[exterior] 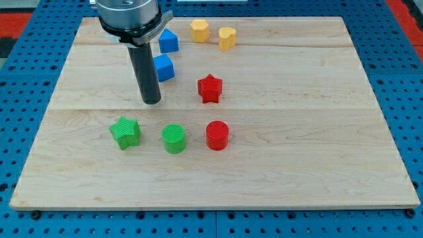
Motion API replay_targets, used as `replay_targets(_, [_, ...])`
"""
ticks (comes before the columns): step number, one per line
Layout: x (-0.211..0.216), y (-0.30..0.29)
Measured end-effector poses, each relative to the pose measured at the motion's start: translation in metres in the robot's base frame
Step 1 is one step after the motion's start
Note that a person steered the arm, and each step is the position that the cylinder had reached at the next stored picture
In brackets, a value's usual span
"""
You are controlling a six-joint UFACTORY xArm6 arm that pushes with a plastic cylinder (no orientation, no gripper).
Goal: Move the yellow hexagon right above the blue triangle
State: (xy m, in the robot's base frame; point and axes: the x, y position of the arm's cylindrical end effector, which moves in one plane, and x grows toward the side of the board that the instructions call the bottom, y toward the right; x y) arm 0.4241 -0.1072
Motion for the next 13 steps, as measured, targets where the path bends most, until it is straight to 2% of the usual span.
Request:
replay_targets(3, [0.003, 0.006])
replay_targets(5, [0.033, 0.067])
replay_targets(6, [0.033, 0.104])
replay_targets(9, [0.023, 0.140])
replay_targets(11, [-0.056, 0.157])
replay_targets(12, [-0.104, 0.177])
replay_targets(13, [-0.157, 0.173])
